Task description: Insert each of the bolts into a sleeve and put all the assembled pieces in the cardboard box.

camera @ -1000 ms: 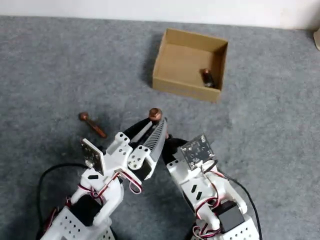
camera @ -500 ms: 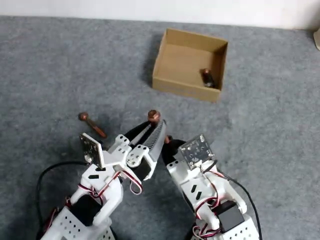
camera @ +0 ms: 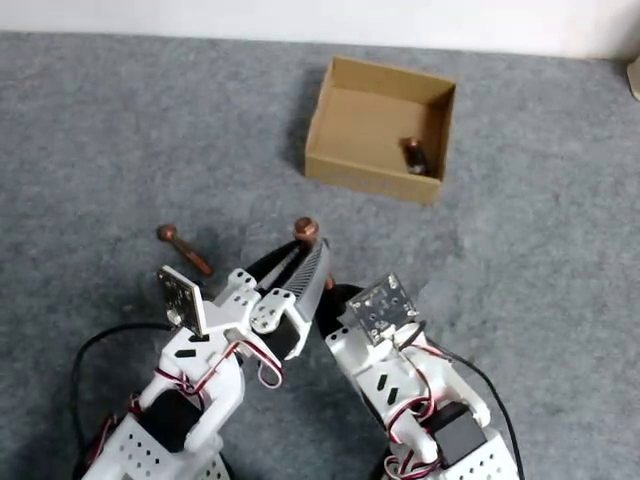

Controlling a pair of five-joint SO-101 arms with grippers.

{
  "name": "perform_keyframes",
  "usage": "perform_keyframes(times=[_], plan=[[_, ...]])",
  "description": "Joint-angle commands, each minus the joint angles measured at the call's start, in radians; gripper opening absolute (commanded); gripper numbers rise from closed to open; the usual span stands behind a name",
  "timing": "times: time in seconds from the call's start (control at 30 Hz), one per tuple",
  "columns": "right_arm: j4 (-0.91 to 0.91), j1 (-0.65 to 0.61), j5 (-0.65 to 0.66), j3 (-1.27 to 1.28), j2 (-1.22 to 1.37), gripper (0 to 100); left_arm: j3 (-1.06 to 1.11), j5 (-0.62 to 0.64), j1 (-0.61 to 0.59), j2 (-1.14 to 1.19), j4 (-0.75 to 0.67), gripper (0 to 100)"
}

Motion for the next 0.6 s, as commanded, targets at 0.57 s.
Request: perform_keyframes(times=[0.57], plan=[[-0.024, -0.013, 0.011, -0.105, -0.013, 0.4, -0.027, 0.003, 0.013, 0.012, 0.018, 0]])
